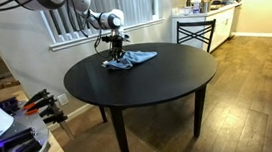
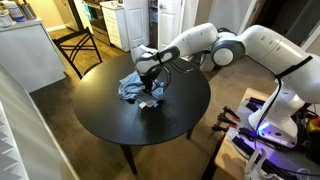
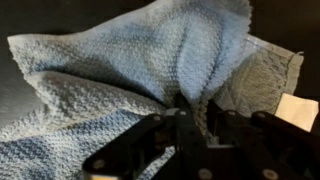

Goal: Use the blue towel to wipe the table.

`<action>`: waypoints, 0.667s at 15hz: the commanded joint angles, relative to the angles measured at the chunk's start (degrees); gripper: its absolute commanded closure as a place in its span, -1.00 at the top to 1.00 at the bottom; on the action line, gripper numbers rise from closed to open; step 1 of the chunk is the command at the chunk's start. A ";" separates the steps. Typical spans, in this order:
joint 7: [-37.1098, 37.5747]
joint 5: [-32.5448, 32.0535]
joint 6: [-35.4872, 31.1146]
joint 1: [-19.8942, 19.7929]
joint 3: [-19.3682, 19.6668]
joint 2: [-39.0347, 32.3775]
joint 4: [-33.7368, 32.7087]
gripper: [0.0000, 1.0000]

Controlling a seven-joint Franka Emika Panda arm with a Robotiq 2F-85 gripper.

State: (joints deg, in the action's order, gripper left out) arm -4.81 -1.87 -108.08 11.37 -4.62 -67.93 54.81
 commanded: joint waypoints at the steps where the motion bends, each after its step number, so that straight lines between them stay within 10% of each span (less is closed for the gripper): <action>1: -3.04 -1.45 -0.14 6.19 -2.84 -1.09 0.25 -0.88; 10: -14.53 -1.08 2.62 14.20 -7.38 -1.57 -0.22 -0.88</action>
State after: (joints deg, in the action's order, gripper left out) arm -13.54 -2.94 -107.32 26.57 -10.58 -68.13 54.93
